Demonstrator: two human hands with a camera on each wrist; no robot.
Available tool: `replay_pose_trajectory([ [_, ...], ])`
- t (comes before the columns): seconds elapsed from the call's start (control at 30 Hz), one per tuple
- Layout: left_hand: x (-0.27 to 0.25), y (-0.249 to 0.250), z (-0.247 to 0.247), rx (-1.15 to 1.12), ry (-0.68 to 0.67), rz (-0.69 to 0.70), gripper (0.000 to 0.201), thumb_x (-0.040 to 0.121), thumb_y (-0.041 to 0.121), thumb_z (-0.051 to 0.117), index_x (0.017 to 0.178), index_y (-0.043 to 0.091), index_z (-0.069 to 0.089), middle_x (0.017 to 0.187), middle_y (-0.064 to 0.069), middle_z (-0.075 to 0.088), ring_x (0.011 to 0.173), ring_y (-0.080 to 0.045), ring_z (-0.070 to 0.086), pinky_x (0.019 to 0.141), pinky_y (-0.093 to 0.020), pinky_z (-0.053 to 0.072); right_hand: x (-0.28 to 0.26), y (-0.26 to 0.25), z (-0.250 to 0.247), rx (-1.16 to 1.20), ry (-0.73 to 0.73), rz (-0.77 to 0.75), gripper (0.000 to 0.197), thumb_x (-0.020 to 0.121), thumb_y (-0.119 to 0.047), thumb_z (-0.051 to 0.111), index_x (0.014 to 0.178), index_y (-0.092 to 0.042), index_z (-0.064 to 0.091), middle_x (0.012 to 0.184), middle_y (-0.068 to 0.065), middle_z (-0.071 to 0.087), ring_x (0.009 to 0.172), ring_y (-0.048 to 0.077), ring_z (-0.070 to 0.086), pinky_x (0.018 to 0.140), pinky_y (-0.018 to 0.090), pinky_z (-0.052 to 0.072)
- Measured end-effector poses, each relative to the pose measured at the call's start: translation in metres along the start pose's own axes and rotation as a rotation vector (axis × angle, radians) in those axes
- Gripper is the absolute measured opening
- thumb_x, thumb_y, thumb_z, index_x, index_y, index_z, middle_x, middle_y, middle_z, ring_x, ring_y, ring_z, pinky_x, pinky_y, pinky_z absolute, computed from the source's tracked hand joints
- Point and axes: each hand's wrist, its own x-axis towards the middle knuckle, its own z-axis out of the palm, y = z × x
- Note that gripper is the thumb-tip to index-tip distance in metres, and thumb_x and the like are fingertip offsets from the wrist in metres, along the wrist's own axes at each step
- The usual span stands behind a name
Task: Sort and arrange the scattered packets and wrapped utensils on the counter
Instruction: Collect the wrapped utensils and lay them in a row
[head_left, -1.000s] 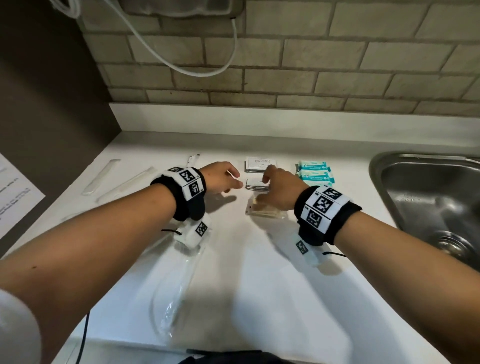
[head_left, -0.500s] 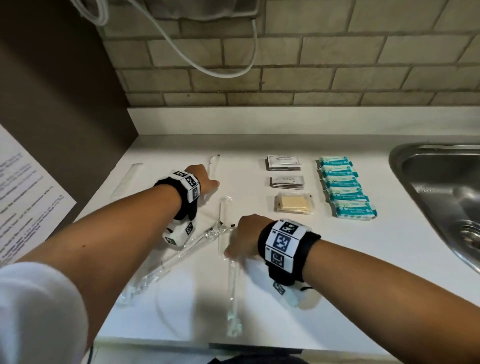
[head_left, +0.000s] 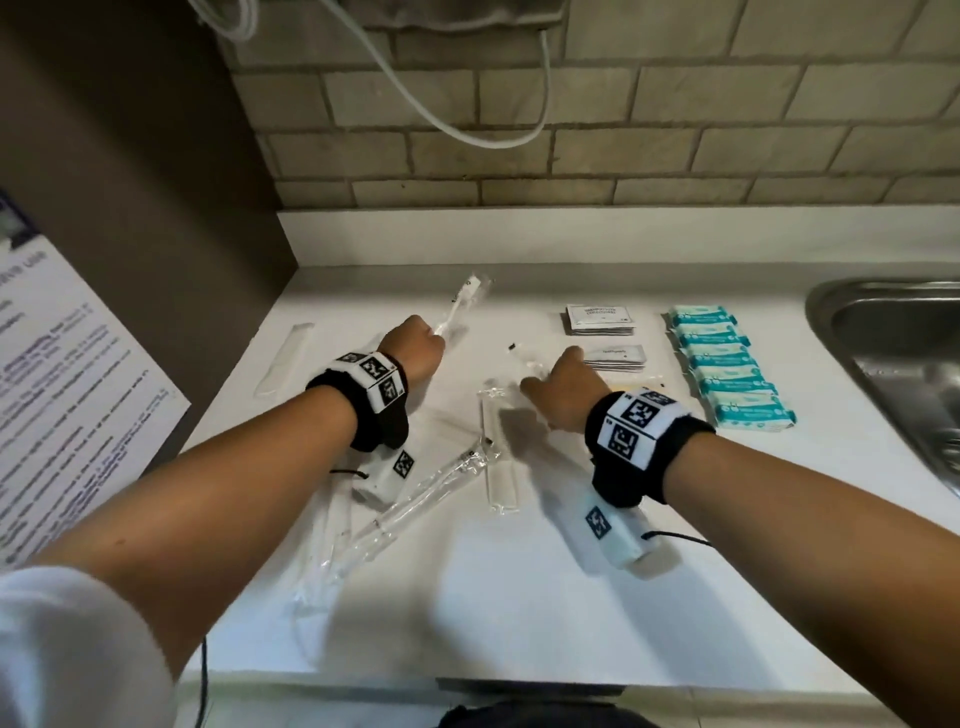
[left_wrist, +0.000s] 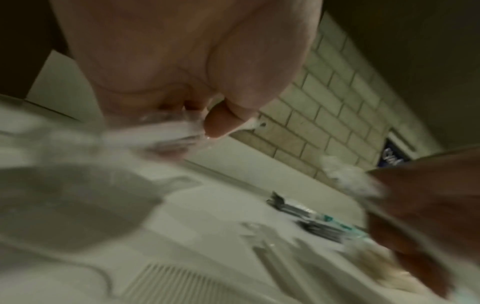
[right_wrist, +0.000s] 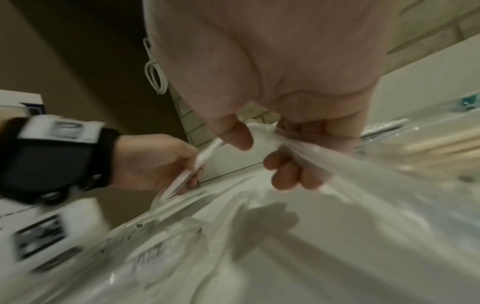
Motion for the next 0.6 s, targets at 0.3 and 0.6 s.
replay_pose_trajectory([
  [0.3,-0.098,-0.053,-0.008,0.296,-0.354,0.045,0.058,0.049,0.071,0.073,0.083,0.029,0.052,0.087,0.01,0.061,0.078,-0.011,0.059,0.066,-0.029,0.047,0.024,-0.029,-0.014,0.125,0.068,-0.081,0.043,0.088,-0.026,0.047,0.12,0.002,0.039,0.091,0.013,0.055,0.063,0.022,0.049,0.051,0.027,0.036],
  [0.6,-0.079,-0.064,-0.021,0.163,-0.191,0.089,0.019,0.077,0.032,0.066,0.077,0.014,0.06,0.073,0.004,0.063,0.067,-0.013,0.059,0.058,-0.025,0.042,0.017,-0.027,0.02,-0.361,-0.283,-0.016,0.034,0.086,-0.035,0.064,0.065,-0.011,0.054,0.063,0.005,0.054,0.054,0.019,0.049,0.053,0.026,0.04],
])
